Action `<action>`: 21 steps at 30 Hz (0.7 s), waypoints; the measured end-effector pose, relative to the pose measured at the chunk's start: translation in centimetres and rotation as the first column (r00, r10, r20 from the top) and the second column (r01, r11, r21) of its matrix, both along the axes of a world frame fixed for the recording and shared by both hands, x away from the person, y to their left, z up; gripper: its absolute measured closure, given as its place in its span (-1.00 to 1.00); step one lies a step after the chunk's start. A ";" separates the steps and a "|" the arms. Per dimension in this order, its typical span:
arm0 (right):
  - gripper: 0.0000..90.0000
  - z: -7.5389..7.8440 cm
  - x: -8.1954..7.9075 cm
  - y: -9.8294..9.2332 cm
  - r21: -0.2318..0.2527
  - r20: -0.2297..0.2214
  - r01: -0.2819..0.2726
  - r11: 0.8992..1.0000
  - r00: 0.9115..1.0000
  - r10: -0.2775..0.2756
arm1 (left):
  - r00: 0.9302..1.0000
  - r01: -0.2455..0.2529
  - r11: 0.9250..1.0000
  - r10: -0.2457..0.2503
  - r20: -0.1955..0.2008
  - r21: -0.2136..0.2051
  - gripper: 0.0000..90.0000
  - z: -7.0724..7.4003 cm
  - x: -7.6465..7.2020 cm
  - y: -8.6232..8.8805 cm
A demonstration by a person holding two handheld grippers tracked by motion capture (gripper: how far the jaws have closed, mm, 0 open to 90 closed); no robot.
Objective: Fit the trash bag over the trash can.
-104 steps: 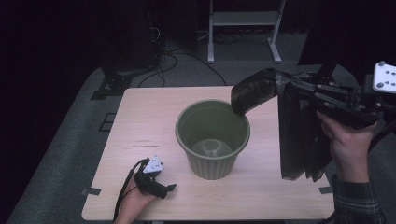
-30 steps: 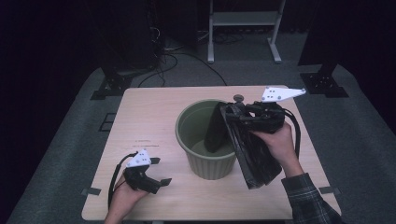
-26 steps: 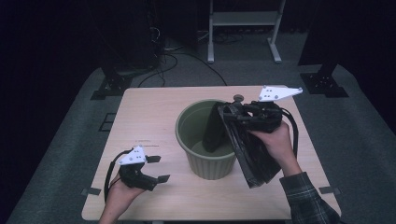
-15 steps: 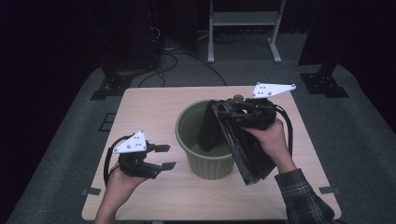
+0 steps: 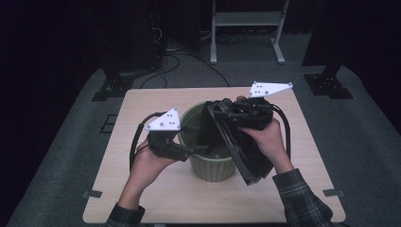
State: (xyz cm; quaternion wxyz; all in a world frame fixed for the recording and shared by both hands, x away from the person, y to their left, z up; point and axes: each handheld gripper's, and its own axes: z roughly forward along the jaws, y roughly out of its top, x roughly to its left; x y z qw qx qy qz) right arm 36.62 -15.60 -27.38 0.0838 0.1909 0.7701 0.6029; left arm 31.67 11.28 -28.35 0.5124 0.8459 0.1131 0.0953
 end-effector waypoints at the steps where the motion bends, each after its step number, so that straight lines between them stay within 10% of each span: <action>1: 0.33 0.0 0.0 0.0 0.000 0.000 0.000 1.000 1.000 0.000 | 1.000 -0.002 1.000 0.002 -0.003 -0.007 -0.22 0.0 0.2 -0.4; 21: 0.41 0.0 -0.3 0.3 0.000 0.012 -0.003 1.000 1.000 0.003 | 0.998 -0.040 0.999 0.039 -0.049 -0.027 -0.19 0.2 1.7 -3.3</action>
